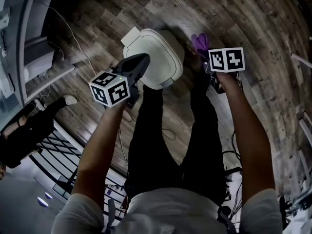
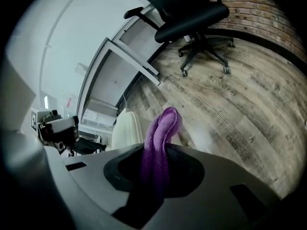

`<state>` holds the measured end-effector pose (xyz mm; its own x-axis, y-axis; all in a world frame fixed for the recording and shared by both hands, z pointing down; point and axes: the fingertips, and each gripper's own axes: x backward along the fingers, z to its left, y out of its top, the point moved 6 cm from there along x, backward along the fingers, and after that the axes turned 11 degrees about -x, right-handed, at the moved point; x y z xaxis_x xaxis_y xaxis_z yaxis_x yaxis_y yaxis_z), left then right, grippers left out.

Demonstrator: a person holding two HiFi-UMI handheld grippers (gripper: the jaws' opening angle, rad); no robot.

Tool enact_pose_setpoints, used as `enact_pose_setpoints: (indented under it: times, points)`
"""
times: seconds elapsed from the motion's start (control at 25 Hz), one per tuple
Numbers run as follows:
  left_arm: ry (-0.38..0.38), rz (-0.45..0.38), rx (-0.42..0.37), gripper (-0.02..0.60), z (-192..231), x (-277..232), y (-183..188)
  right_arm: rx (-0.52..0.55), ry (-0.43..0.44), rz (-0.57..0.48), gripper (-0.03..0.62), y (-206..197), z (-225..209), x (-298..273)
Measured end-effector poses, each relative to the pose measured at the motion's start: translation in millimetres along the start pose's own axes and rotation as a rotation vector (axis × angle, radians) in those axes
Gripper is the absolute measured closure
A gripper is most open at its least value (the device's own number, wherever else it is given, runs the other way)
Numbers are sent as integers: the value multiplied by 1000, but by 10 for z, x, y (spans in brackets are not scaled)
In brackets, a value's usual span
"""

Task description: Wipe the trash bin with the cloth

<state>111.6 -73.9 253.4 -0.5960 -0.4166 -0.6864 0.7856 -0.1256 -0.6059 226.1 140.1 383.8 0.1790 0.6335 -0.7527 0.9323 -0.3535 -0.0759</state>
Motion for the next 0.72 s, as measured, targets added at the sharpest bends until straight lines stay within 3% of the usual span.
enact_pose_setpoints:
  times: [0.16, 0.36, 0.48, 0.72]
  points:
    - [-66, 11, -51, 574, 354, -201, 194, -161, 16, -50, 500, 128, -30, -233]
    - [-145, -2, -111, 574, 1039, -415, 421, -273, 25, -109, 500, 485, 41, -738]
    - [-215, 32, -105, 574, 1420, -565, 504, -360, 7, -128, 500, 637, 153, -1053]
    - [-301, 98, -139, 574, 1969, -697, 588, -384, 36, -91, 500, 1155, 599, -1758]
